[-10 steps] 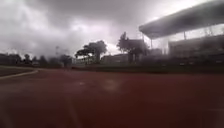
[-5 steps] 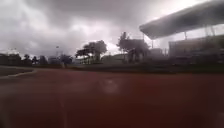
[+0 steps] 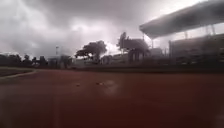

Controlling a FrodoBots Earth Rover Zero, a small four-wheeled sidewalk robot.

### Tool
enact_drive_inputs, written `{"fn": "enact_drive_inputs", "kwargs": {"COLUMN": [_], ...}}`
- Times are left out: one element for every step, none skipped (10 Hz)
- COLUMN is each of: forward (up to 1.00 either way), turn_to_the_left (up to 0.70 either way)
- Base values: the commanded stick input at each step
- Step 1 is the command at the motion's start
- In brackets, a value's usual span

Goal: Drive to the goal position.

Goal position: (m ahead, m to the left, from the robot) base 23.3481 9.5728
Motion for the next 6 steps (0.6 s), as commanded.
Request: {"fn": "enact_drive_inputs", "kwargs": {"forward": [0.50, 0.50, 0.50, 0.50, 0.50, 0.50], "turn_to_the_left": [0.00, 0.00, 0.00, 0.00, 0.00, 0.00]}}
